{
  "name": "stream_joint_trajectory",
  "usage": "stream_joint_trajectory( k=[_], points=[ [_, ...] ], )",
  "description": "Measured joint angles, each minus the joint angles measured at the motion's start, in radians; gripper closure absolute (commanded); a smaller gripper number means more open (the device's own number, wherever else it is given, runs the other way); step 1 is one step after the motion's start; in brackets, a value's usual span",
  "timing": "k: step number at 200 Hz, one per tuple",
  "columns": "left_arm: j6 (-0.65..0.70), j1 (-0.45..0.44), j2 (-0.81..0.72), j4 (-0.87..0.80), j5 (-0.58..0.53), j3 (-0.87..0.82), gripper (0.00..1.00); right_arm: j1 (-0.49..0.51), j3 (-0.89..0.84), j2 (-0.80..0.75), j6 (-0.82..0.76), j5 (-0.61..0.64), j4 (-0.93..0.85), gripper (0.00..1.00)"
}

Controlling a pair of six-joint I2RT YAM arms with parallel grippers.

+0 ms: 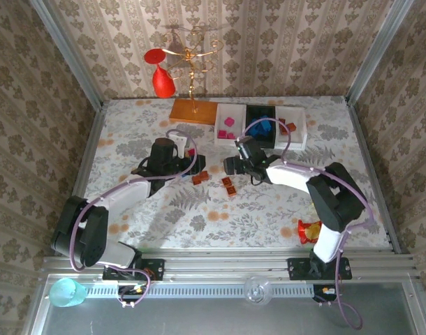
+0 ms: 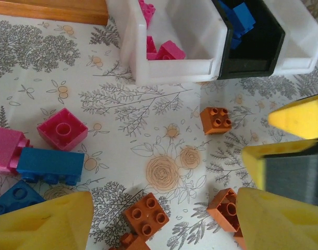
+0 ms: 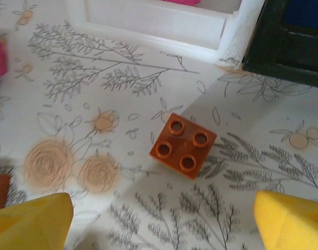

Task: Sort the legos into containers by color
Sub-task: Pick up the lego from the center of the table.

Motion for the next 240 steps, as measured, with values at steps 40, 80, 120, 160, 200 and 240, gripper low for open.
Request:
stream_joint_trajectory(
  k=[40,80,120,160,200,240],
  points=[
    [-0.003,0.000,-0.002,0.011,0.009,-0.016,0.26,0.000,0.074,0.083,0.045,0.038,-0.019,0.15],
    [-0.003,0.000,-0.008,0.012,0.009,-0.023,0.26,0.000,0.114,0.146,0.077,0.060,-0.024,0.24],
    [-0.003,0.000,-0.014,0.011,0.008,-0.031,0.26,0.000,0.147,0.196,0.101,0.063,-0.026,0.36],
    [-0.004,0.000,-0.015,0.011,0.008,-0.031,0.26,0.000,0.174,0.217,0.105,0.059,-0.026,0.51],
    [-0.004,0.000,-0.015,0.011,0.008,-0.034,0.26,-0.003,0.182,0.224,0.100,0.050,-0.023,0.63],
    [-0.006,-0.003,-0.015,0.012,0.019,-0.034,0.26,-0.006,0.074,0.132,0.076,-0.011,0.008,0.68]
  ],
)
